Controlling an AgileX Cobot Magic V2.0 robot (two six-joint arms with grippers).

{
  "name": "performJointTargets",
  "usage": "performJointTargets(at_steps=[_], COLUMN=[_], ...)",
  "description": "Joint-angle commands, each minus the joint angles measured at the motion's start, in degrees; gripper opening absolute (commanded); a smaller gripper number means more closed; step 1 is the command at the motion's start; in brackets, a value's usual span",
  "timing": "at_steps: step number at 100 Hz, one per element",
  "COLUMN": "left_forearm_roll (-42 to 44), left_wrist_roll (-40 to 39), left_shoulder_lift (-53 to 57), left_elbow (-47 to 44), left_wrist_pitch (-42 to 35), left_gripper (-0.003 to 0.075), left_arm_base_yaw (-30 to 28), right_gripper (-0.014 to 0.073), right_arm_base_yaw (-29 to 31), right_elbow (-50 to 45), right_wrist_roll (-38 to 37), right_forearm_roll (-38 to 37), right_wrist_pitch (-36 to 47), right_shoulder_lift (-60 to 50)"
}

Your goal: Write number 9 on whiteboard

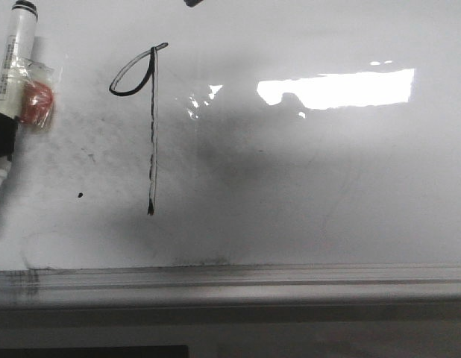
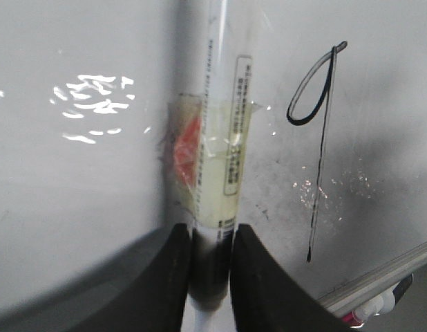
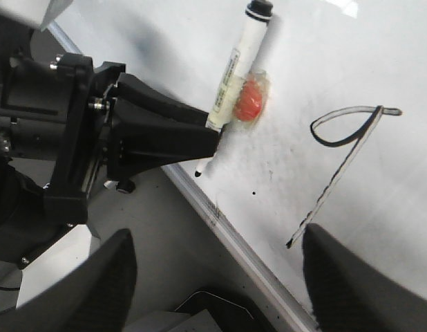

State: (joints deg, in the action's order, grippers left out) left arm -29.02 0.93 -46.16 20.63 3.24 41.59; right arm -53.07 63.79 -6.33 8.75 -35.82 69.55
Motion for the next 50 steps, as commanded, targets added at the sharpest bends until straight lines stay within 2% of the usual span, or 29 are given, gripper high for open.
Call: performJointTargets(at_steps=[1,9,15,22,34,40,43,50], left_forearm_roll=[-0.5,-0.5,-0.3,-0.3,2.8,4.1,4.6,5.0], left_wrist_roll=[-0.5,-0.5,-0.5,-0.5,-0.4,-0.4,-0.4,-0.4], left_shoulder_lift=[0.8,1.7,2.9,5.0,10.7,13.8,15.3,19.2], left_elbow=[1.8,1.8,1.8,1.8,1.8,1.8,1.7,1.3], left_wrist_pitch=[-3.2,-3.8,-4.4,-4.5,-4.5,-3.9,-3.6,-3.2], left_gripper=[0.0291,0.0391,0.0413,0.0410,0.0404,0.0345,0.0291,0.0101], left_arm_base_yaw=[-0.2,-0.2,-0.2,-0.2,-0.2,-0.2,-0.2,-0.2], right_gripper=[0.0447,0.0430,0.0383,0.0284,0.0046,-0.0074,-0.0066,-0.0063], right_arm_base_yaw=[0.0,0.0,0.0,0.0,0.0,0.0,0.0,0.0], right_elbow=[2.0,2.0,2.0,1.3,-2.2,-5.6,-7.3,-12.0], right_wrist_roll=[0.4,0.4,0.4,0.4,0.4,0.4,0.4,0.4], right_forearm_roll=[0.3,-1.1,-2.5,-3.9,-5.5,-6.1,-6.4,-8.4], right_wrist_pitch=[3.9,4.0,3.8,4.2,7.5,10.9,13.5,18.8], right_shoulder_lift=[-1.2,-1.3,-1.6,-2.5,-6.2,-9.3,-10.9,-15.3])
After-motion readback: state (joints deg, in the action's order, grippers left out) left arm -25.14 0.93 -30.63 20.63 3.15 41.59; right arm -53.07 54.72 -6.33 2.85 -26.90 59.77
